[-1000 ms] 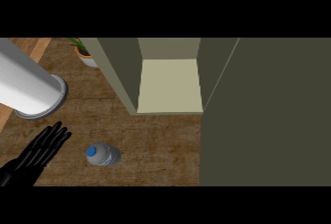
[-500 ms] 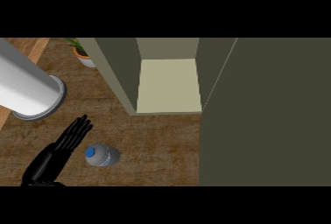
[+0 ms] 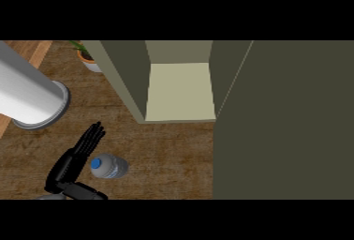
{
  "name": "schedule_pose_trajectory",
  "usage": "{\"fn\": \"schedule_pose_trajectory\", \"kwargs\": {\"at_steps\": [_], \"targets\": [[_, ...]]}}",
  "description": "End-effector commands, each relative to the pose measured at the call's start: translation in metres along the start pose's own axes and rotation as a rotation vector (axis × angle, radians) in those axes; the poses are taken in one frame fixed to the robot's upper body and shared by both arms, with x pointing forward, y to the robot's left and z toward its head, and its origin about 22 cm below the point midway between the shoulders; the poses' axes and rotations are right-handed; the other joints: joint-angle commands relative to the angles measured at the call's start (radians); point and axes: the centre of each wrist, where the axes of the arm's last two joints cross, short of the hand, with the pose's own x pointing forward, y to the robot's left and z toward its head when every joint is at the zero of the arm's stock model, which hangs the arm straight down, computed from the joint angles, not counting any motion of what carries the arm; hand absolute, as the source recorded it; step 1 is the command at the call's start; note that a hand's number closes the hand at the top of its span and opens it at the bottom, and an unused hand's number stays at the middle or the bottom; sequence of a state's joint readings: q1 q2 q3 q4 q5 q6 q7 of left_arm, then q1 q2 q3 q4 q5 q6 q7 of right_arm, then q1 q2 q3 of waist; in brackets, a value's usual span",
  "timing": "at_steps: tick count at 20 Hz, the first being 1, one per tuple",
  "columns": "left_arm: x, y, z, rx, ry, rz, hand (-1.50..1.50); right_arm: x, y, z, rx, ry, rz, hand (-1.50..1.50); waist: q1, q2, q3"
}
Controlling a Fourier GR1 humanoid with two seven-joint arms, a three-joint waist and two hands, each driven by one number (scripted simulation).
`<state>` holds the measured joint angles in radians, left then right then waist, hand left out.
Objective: Pick up the bottled water, place it into the cabinet and close the cabinet
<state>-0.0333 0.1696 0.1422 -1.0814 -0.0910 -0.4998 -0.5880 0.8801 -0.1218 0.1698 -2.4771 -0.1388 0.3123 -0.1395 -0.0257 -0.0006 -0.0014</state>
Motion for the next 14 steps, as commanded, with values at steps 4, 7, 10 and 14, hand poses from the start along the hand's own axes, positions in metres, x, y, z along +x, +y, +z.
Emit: {"fn": "schedule_pose_trajectory", "kwargs": {"at_steps": [4, 7, 10, 14], "targets": [[-0.035, -0.006, -0.012, -0.085, 0.048, 0.092, -1.50, 0.026, 0.005, 0.002, 0.006, -0.040, -0.024, -1.50, 0.001, 0.003, -0.001], [-0.052, -0.019, 0.002, -0.126, 0.046, 0.150, -1.50, 0.031, 0.014, 0.005, 0.001, -0.047, -0.035, -1.50, -0.002, 0.004, -0.002], [-0.056, -0.016, -0.009, -0.128, 0.058, 0.175, -1.50, 0.025, 0.003, 0.007, 0.002, -0.034, -0.022, -1.50, -0.005, 0.005, -0.001], [-0.065, -0.028, -0.001, -0.085, 0.014, 0.209, -1.50, 0.031, 0.012, 0.012, -0.020, -0.032, -0.033, -1.50, 0.000, 0.001, -0.001]]}}
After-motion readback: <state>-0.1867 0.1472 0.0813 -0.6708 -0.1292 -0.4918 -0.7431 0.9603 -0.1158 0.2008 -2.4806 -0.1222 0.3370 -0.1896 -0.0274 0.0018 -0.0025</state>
